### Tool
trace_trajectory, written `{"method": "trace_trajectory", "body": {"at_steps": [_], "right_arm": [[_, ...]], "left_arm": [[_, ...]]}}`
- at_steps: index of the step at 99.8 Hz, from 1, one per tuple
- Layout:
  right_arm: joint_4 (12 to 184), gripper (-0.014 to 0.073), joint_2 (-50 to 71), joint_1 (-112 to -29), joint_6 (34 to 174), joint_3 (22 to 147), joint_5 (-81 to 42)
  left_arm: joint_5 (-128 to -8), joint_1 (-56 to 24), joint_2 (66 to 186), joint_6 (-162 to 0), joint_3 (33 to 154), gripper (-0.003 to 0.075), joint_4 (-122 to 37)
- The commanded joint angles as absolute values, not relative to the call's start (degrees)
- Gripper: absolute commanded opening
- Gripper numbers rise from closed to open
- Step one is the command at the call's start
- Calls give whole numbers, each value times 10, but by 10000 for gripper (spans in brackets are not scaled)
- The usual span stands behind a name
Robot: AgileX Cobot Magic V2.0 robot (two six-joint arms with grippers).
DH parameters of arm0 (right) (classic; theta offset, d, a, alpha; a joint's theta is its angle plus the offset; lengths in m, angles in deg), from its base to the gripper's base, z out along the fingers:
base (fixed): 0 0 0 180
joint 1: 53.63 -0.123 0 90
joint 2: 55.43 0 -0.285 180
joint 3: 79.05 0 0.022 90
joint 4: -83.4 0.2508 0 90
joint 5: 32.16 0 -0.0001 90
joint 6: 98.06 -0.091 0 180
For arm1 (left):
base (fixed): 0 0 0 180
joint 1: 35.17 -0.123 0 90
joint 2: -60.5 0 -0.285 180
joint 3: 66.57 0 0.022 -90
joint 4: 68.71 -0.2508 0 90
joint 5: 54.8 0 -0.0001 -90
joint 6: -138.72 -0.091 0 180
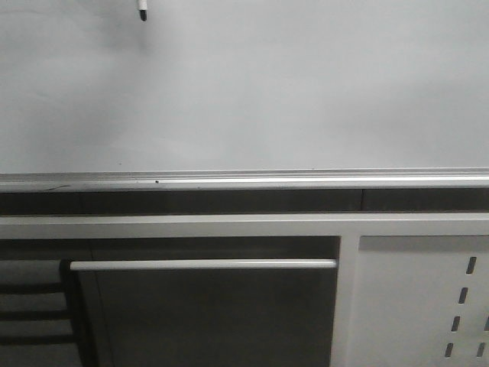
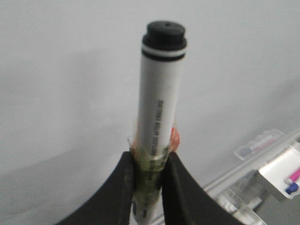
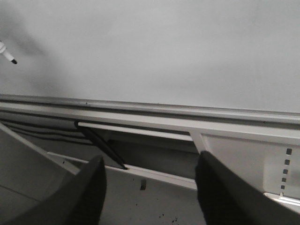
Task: Write number 1 on whiteboard
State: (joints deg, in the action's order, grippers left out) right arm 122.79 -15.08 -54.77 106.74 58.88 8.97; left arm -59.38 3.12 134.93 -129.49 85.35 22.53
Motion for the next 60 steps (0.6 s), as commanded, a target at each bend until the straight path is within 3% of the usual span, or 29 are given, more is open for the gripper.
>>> {"method": "trace_trajectory", "body": {"at_steps": [1,34,60], "right_arm": [[1251,385,-135,-548,1078,627,104],[1363,385,-36,-548,1205,740,270],[1400,385,22,-569,1235,801,330]], "left_arm": [[-629,56,1334,-1295,856,-20,208],[-612,217,1353,-1295,827,-20,154],[-613,275,1391,-1295,827,-20,147]]}}
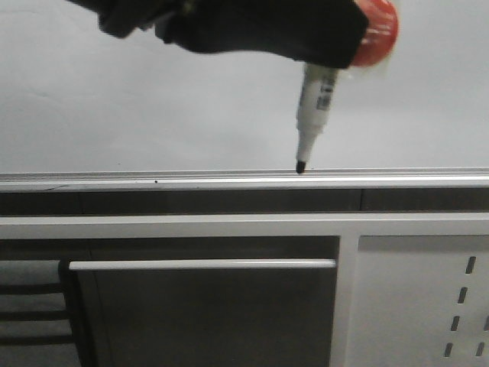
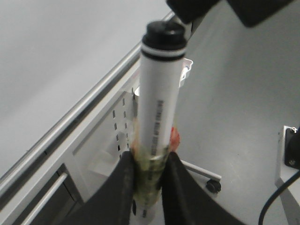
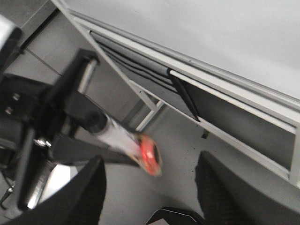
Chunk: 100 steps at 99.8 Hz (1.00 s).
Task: Write number 1 on whiteboard
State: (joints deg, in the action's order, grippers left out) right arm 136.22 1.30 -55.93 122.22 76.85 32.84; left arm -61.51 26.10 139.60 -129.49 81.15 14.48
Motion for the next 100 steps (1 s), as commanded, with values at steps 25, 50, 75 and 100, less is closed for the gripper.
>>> {"method": "trace_trajectory", "body": {"at_steps": [25,50,75,100], "right_arm": [[1390,385,61,-617,1237,824,343],[1389,385,97,-654,1237,831,341],[1388,233,114,-682,1249,831,317],[1383,-70,119,-684,1253,831,316]], "left_arm": [[-614,283,1405,-1295,831,-20,147],[-616,283,1407,-1295,832,-20,147],[-616,283,1407,-1295,832,-20,147],[-615,283,1407,-1295,832,-18,147]]}}
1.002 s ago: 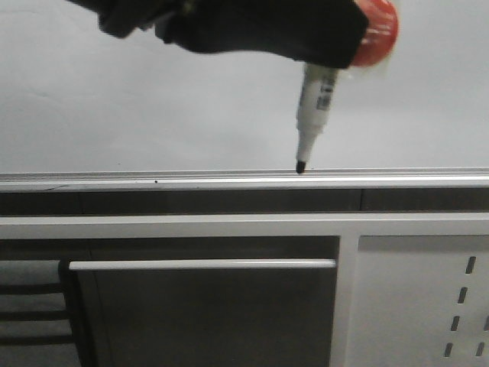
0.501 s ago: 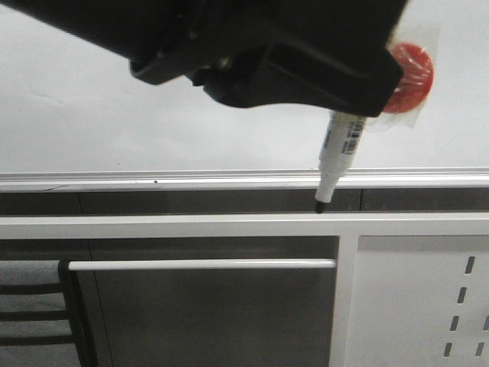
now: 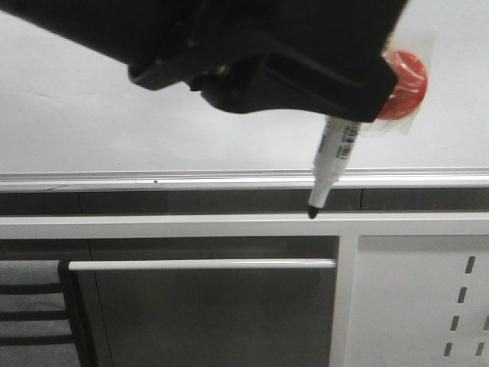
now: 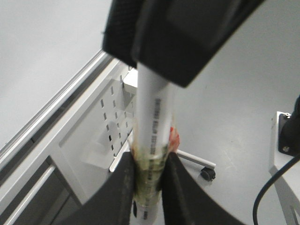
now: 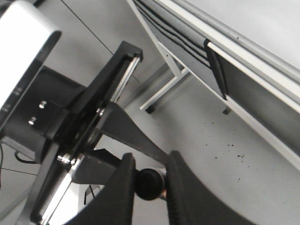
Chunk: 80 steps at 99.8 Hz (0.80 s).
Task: Write number 1 on whiteboard
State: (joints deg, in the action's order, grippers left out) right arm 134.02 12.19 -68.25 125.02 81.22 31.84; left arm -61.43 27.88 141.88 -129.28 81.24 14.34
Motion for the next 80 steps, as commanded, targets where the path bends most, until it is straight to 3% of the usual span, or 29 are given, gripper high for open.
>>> {"method": "trace_trajectory", "body": {"at_steps": [1,11,16,31,35,53,80], "right_arm": [[1383,-70,119,-684,1253,831,316],[1376,-69,119,-684,1253,831,316],[1369,-69,119,-684,1253,831,316],[1359,-60,108,-684,1253,829,310],[1358,-60,100,-684,1253,829,302],[1353,-59,12,-684,1253,774,176],[1360,-59,-169,-684,1253,637,-62]], "left_arm": [[-615,283,1407,-1295,832,-15,147],[-614,283,1406,-1292,832,62,147],[-614,283,1404,-1292,832,154,152],[-577,282,1388,-1292,832,540,171],[-557,282,1381,-1292,832,580,181],[-470,282,1323,-1292,830,578,188],[-383,282,1228,-1292,807,453,216]]}}
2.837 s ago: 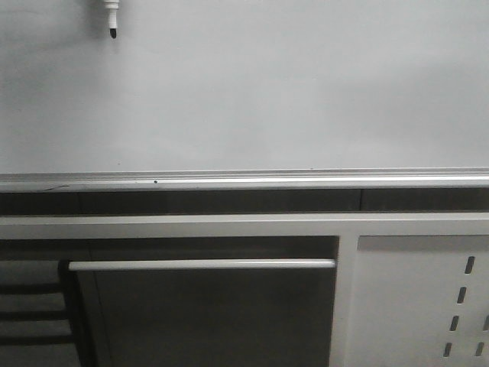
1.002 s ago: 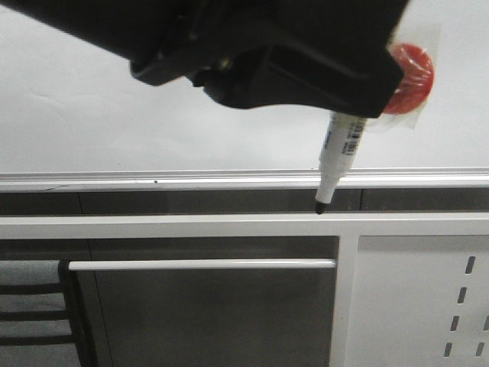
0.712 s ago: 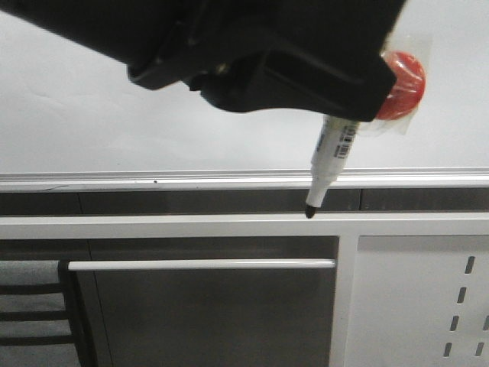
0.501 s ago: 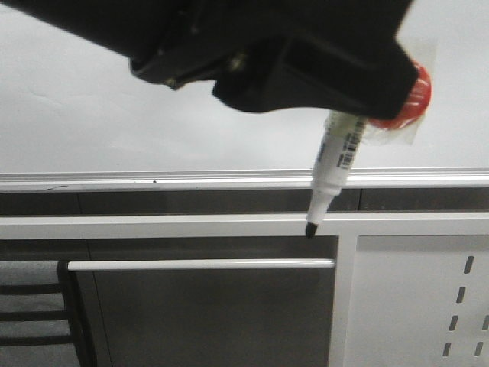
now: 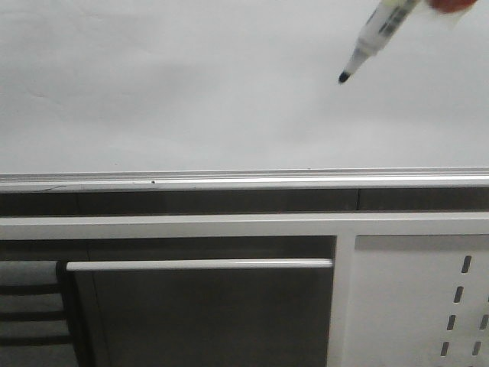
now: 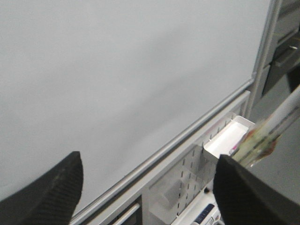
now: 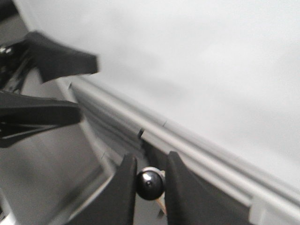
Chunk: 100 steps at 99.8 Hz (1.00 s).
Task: Write number 1 on whiteboard
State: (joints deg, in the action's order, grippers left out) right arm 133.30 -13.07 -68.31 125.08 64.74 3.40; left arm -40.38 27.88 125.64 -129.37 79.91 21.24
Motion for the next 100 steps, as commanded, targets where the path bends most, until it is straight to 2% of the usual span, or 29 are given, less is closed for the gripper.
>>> {"method": "trace_trajectory", "body": {"at_steps": [1,20,46,78,100], "right_arm": [[1360,-59,-171,-684,1253,635,-69],[1362,-60,-198,-684,1254,619,-123],[1426,-60,-185,-684,1348,619,-146],[1660,-59,-129,-684,1628,619,-101],[1741,-59,-75,-706,1739,628,-93]], "left_arm": [[-382,282,1226,-1292,807,453,217],[-370,282,1197,-1292,802,298,234],[-297,282,1181,-1292,802,-22,261],[-231,282,1150,-1292,802,-20,261],[-208,282,1148,-1292,800,-20,261]]}}
